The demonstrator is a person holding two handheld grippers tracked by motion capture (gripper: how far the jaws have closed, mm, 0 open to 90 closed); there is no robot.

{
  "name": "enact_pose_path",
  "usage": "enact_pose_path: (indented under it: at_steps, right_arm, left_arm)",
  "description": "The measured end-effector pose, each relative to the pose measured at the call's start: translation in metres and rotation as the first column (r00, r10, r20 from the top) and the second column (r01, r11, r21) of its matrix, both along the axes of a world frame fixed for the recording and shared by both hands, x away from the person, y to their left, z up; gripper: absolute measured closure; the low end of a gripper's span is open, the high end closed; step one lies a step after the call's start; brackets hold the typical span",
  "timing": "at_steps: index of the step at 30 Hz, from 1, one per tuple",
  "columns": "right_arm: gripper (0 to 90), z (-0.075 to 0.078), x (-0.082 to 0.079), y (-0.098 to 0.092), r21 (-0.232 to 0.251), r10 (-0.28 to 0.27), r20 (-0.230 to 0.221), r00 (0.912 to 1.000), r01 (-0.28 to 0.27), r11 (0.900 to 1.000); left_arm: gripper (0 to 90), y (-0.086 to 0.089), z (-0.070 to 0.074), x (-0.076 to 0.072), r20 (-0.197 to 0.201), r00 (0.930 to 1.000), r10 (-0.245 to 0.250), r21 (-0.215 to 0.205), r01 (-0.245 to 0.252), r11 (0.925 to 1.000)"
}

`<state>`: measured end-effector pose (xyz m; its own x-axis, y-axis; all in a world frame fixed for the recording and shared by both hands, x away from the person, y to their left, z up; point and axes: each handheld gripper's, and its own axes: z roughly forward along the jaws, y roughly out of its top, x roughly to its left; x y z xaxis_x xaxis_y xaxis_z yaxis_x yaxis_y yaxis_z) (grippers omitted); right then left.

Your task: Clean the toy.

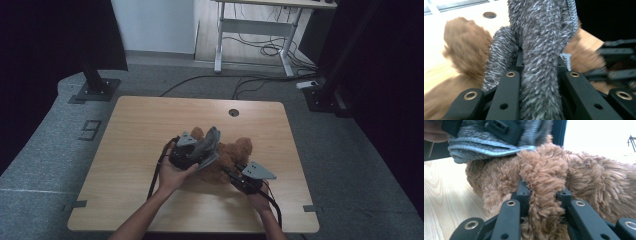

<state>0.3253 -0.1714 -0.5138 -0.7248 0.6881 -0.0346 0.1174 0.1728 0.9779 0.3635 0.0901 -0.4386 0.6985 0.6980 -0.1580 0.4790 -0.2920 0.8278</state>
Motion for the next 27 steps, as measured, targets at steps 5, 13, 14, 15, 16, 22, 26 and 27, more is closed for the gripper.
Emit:
enact_pose_path:
  at_steps: [5,13,14,15,16,22,26,27]
  right_arm:
    - [71.2,-0.001,0.0,0.0,0.007,-0.004,-0.006,1.0,0.004,1.0]
    - [71.0,-0.002,-0.001,-0.001,0.012,-0.002,-0.012,0.9999,0.003,1.0]
    - [71.0,-0.002,-0.001,-0.001,0.013,-0.002,-0.012,0.9999,0.003,1.0]
    - [71.0,-0.002,-0.001,-0.001,0.013,-0.002,-0.013,0.9999,0.002,1.0]
    - [71.0,-0.002,-0.001,-0.001,0.014,-0.001,-0.014,0.9999,0.001,1.0]
    - [70.9,-0.002,-0.001,-0.003,0.02,-0.001,-0.02,0.9998,0.001,1.0]
    - [70.9,-0.002,0.0,-0.004,0.024,0.0,-0.023,0.9997,0.001,1.0]
    - [70.9,-0.002,0.0,-0.004,0.024,-0.001,-0.023,0.9997,0.001,1.0]
  left_arm:
    - [74.7,0.033,-0.005,-0.003,0.002,0.9986,0.053,-0.027,-0.053,0.9982]
    - [74.7,0.086,-0.018,-0.004,-0.031,0.9878,0.153,-0.063,-0.154,0.986]
    - [74.6,0.091,-0.02,-0.004,-0.035,0.9861,0.163,-0.066,-0.165,0.9841]
    - [74.6,0.095,-0.023,-0.004,-0.04,0.9843,0.172,-0.066,-0.174,0.9825]
    - [74.6,0.098,-0.024,-0.004,-0.041,0.9833,0.177,-0.063,-0.18,0.9817]
    - [74.6,0.113,-0.031,0.001,-0.073,0.9728,0.22,-0.048,-0.224,0.9735]
    - [74.7,0.109,-0.023,-0.001,-0.061,0.9778,0.2,-0.071,-0.204,0.9763]
    - [74.7,0.106,-0.018,-0.002,-0.053,0.9808,0.188,-0.077,-0.191,0.9785]
